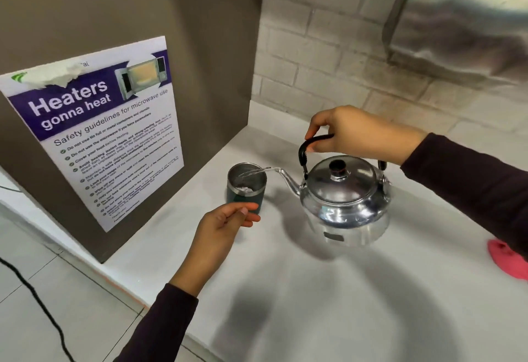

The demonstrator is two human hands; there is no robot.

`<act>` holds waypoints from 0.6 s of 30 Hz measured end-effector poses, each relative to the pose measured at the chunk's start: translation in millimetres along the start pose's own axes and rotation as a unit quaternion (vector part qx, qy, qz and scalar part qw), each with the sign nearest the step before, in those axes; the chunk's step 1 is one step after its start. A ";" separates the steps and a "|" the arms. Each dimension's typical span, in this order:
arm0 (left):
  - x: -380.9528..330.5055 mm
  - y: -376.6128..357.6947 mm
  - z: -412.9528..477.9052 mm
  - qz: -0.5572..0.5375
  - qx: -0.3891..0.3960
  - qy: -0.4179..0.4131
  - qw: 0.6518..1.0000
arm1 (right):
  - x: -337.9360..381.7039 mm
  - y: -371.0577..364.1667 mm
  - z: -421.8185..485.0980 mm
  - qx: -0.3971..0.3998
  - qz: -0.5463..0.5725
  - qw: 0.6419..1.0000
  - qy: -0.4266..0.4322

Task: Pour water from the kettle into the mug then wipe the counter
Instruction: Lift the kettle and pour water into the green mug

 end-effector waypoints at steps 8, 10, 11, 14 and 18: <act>-4.5 -46.7 12.0 0.003 0.051 -0.021 0.998 | -59.3 -16.4 -56.1 -0.106 0.184 0.967 -0.138; -3.0 -65.9 13.8 0.004 0.073 -0.021 0.997 | -77.0 -18.7 -74.9 -0.100 0.246 0.946 -0.184; -2.0 -77.5 14.3 0.006 0.087 -0.020 0.996 | -87.3 -19.4 -85.2 -0.096 0.277 0.933 -0.209; 3.2 -109.7 13.5 0.011 0.119 -0.015 0.993 | -115.1 -24.6 -114.4 -0.092 0.363 0.887 -0.269; 10.9 -156.5 8.6 0.030 0.167 -0.014 0.985 | -155.7 -32.8 -154.2 -0.107 0.404 0.846 -0.331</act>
Point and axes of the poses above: each hand's wrist, its own z-axis towards the middle knuckle, its own y-axis out of the back of the hand, x = y × z, the point moved 6 cm from there along z, towards the middle knuckle, and after that the axes turned 3 degrees about -z, right-handed, at the moved point
